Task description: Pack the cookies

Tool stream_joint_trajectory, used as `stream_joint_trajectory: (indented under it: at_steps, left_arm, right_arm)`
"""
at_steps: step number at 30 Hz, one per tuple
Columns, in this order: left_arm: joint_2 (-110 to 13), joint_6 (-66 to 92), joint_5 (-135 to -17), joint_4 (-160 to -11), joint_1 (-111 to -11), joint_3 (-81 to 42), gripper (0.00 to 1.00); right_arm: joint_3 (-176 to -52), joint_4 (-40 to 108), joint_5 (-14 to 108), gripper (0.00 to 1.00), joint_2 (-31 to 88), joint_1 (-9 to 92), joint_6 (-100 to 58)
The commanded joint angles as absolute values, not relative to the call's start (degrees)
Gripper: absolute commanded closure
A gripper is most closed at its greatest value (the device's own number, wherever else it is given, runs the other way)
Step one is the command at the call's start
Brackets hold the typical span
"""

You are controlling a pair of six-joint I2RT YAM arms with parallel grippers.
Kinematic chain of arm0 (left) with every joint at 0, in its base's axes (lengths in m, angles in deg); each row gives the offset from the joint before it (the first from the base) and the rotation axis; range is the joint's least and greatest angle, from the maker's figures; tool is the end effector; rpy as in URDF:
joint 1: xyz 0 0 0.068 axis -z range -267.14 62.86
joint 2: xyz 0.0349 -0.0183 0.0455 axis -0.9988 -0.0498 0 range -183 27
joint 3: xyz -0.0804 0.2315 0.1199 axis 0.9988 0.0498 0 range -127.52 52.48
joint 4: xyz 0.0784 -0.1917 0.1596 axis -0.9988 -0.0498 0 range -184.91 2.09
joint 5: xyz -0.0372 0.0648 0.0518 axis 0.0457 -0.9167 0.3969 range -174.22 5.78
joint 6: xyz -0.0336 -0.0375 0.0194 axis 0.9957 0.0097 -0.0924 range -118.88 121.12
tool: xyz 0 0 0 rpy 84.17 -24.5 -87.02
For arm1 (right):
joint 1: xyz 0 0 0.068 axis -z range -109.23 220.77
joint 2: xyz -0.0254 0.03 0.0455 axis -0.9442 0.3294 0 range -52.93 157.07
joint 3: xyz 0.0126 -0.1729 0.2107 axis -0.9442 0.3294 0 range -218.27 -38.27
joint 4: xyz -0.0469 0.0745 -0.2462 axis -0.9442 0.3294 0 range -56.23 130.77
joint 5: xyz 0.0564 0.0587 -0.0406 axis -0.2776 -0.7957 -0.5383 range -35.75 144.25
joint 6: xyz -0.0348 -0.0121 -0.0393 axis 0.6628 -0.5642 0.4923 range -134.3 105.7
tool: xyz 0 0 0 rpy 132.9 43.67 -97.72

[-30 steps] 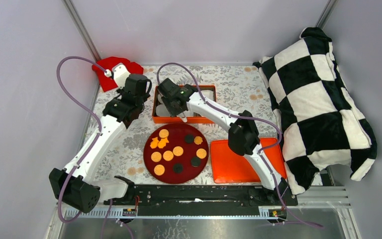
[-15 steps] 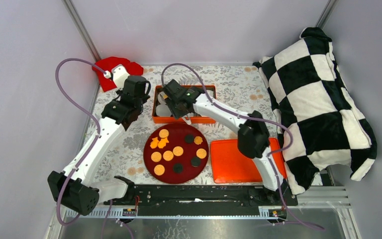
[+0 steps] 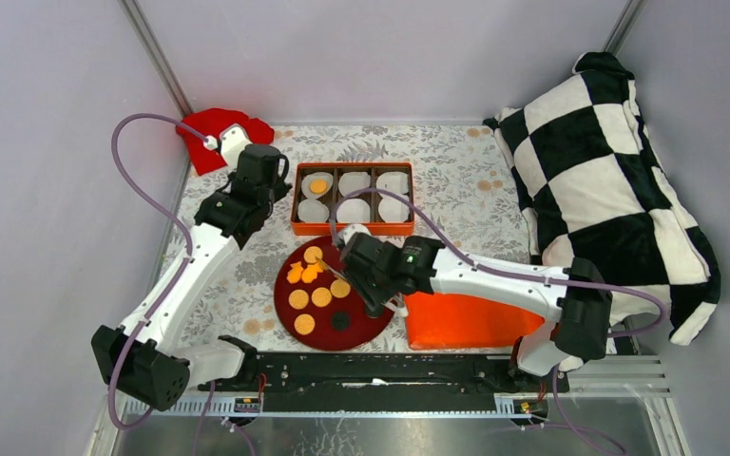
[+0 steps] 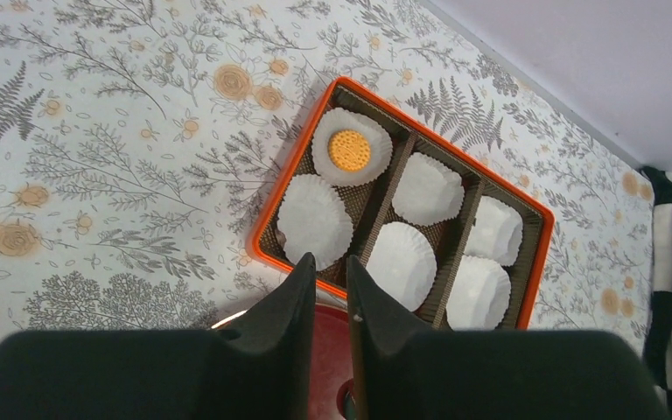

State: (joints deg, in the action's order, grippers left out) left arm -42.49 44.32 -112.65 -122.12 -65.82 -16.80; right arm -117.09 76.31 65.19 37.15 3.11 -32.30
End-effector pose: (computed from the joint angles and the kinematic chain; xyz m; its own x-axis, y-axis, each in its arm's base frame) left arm 0.2480 -0.0786 0.3604 -0.3525 -0.5087 -0.7855 -0.3941 0.8420 -0.3684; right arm 0.1344 0.3089 0.3007 -0.5593 -0.5626 -0.6089 -0.7284 0.6842 0.0369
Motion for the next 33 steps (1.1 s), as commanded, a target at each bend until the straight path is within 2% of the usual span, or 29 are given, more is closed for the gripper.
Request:
stream_joint_trajectory:
  at_steps: [1, 6, 16, 23, 33]
  left_arm:
    - [-42.0, 45.5, -110.0, -121.8, -66.1, -15.6, 0.76]
    - [-40.7, 45.5, -109.4, -121.8, -66.0, -14.6, 0.75]
    - [-38.0, 46.2, -108.2, -121.9, -66.0, -13.2, 0.75]
    - [-36.9, 46.8, -107.6, -121.8, -66.0, -11.7, 0.75]
    - [-36.4, 46.8, -107.1, -121.8, -66.0, -10.4, 0.75]
  right_arm:
    - [-109.6, 77.6, 64.6, 0.48, 35.7, 2.8, -37.2]
    - [-106.2, 78.2, 64.4, 0.48, 34.3, 0.2, -38.9]
    - [-107.7, 85.5, 66.7, 0.48, 32.8, -6.7, -43.3]
    - [-104.6, 86.5, 66.0, 0.48, 31.6, -7.6, -45.0]
    - [-114.0, 90.2, 74.0, 0.48, 39.1, -9.2, -40.9]
